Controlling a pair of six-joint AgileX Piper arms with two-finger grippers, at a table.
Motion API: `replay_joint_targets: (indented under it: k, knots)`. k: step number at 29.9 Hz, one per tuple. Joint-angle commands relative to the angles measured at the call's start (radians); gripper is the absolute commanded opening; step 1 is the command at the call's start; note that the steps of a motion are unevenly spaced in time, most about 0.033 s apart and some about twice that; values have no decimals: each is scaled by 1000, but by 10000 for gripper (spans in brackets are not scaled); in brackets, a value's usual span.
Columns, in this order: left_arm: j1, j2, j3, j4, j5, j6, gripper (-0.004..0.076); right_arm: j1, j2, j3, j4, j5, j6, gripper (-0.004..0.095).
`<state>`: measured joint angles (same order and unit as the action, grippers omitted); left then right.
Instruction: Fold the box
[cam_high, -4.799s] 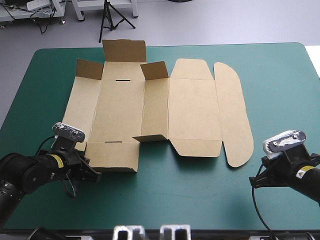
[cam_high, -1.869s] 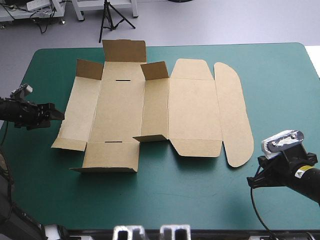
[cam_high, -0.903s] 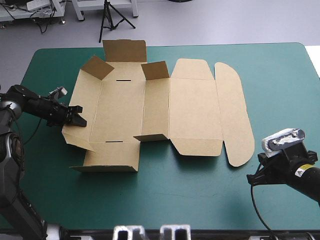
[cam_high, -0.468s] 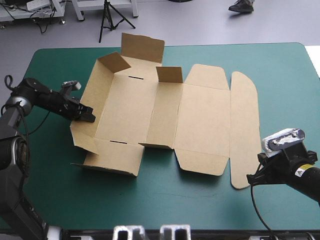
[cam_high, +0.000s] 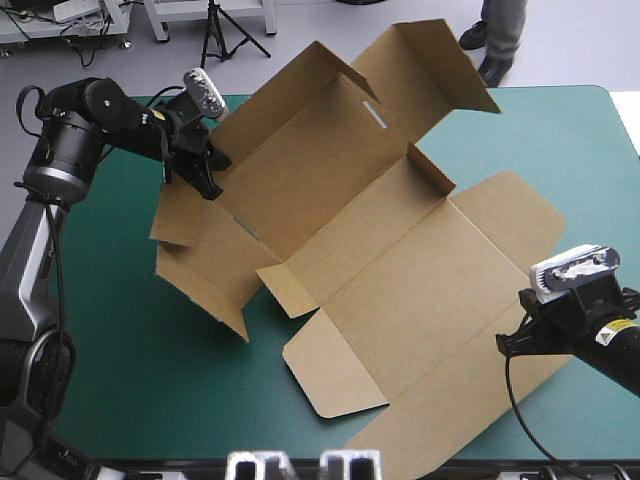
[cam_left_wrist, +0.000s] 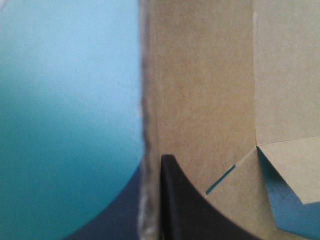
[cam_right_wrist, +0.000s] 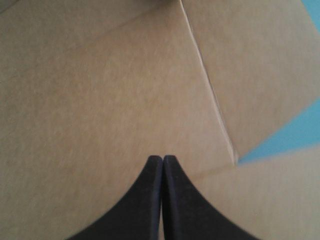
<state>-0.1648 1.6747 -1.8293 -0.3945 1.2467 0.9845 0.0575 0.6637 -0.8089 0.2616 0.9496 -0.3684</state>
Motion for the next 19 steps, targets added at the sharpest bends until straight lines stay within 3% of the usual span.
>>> replay_joint_targets:
  k: [1, 12, 19]
  knots:
    - [-84, -70, -90, 10, 11, 57, -9, 4, 26, -94, 10, -88, 22, -19]
    - [-379, -101, -110, 443, -143, -49, -9, 4, 163, -334, -6, -82, 57, -19]
    - [-516, -101, -93, 801, -305, -298, -9, 4, 221, -484, -52, -80, 57, -19]
